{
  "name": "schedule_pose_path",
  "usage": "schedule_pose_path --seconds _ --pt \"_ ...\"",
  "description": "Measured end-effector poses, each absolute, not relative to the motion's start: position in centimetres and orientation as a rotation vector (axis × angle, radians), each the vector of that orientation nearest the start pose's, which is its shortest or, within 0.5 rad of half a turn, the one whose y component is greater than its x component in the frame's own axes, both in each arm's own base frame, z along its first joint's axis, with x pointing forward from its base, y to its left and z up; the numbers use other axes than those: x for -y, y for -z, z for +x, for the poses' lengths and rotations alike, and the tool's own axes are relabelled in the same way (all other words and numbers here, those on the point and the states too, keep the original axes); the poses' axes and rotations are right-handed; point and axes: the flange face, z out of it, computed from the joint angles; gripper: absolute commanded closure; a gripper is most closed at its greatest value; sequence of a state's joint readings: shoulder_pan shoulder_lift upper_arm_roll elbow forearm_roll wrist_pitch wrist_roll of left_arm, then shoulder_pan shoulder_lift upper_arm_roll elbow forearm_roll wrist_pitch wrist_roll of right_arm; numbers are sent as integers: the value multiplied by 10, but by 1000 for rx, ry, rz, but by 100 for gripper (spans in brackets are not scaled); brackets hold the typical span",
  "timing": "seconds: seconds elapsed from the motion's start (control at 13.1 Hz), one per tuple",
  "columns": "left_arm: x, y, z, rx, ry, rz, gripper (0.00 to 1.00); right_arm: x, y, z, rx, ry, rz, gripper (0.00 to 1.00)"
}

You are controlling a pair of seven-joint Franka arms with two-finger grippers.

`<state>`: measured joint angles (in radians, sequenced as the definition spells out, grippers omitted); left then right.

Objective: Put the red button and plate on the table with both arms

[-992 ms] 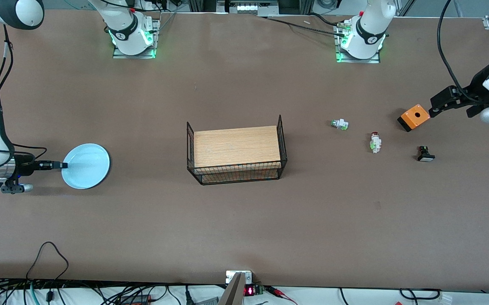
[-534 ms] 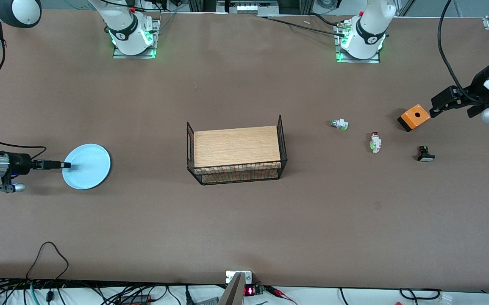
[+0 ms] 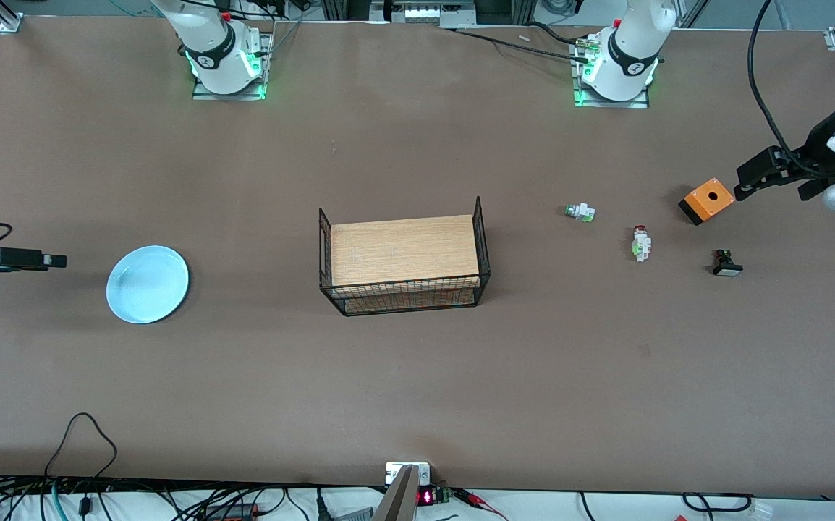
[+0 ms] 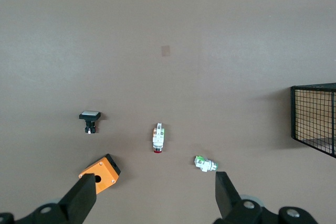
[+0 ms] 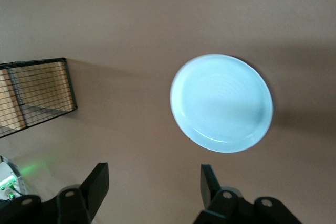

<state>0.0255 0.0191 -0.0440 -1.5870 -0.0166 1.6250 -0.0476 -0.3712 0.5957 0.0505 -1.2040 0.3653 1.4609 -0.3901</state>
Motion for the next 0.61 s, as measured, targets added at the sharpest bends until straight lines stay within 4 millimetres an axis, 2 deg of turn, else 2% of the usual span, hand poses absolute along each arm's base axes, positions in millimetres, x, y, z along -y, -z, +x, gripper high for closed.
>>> schedule_pose_path --seconds 0.08,0.23,0.46,0.61 --pt "12 -611 565 48 29 -3159 0 154 -449 670 125 -204 -2686 0" --pt "12 -611 565 48 29 -3159 0 97 -491 680 269 -175 -2775 0" --pt "12 -611 565 47 30 -3159 0 29 -531 682 456 -154 -2880 0" --pt "13 -611 565 45 31 -3159 0 -10 -549 677 507 -152 -2953 0"
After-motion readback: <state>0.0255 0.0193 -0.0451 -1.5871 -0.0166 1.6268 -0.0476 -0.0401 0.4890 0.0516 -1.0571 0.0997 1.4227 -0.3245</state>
